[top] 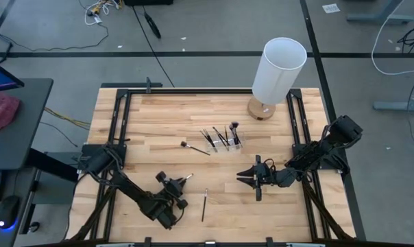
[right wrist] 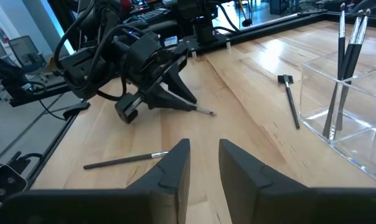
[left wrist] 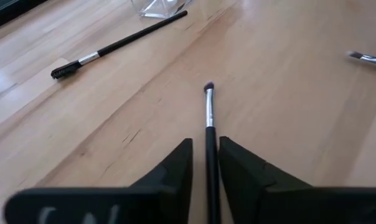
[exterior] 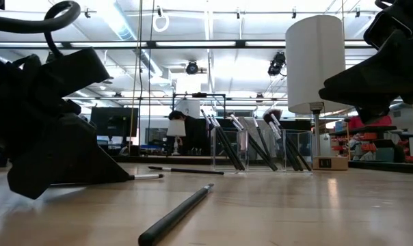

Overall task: Pick & Place Makeup Supplies
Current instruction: Put the black makeup brush into the transparent organizer

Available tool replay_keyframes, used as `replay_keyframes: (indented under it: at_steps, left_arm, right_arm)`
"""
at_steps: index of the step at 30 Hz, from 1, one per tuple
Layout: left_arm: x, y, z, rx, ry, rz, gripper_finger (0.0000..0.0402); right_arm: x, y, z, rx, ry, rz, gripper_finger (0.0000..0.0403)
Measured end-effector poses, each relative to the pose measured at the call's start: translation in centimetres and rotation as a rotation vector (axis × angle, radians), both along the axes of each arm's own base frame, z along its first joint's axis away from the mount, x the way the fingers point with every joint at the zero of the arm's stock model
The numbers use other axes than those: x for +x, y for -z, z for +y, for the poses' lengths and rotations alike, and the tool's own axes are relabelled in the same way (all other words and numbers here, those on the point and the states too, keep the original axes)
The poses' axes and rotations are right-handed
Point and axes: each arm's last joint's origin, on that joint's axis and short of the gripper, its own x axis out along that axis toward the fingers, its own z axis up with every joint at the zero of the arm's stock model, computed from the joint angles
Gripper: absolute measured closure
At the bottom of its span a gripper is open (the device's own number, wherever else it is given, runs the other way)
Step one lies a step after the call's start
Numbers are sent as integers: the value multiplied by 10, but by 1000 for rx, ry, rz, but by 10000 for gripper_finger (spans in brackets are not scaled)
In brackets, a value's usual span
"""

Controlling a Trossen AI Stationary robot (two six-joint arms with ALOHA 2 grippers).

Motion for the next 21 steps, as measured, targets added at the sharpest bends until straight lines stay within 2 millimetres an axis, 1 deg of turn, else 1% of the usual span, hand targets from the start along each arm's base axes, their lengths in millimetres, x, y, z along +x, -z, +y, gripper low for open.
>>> replay_keyframes:
  at_steps: [5,8,10,12,17,21]
  left_arm:
    - [-1,-3,1,3,-2,2,267]
    - [-1,-3,2,5,-4,10,255]
    - [-1,-1,3,12,9,6,257]
    - [-3,1,5,1,12,-11,266]
    - [-14,9,12,-60,19,-139,292]
    - [-24,9,19,-124,59,-214,294]
  right_arm:
    - [0,0,0,0,1,0,314]
    - [0,0,0,0,2,0,314]
    - [0,0,0,0,2,0,314]
    - [0,0,0,0,2,0,314]
    - [0,0,0,0,2,0,314]
    - [0,0,0,1,3,-1,314]
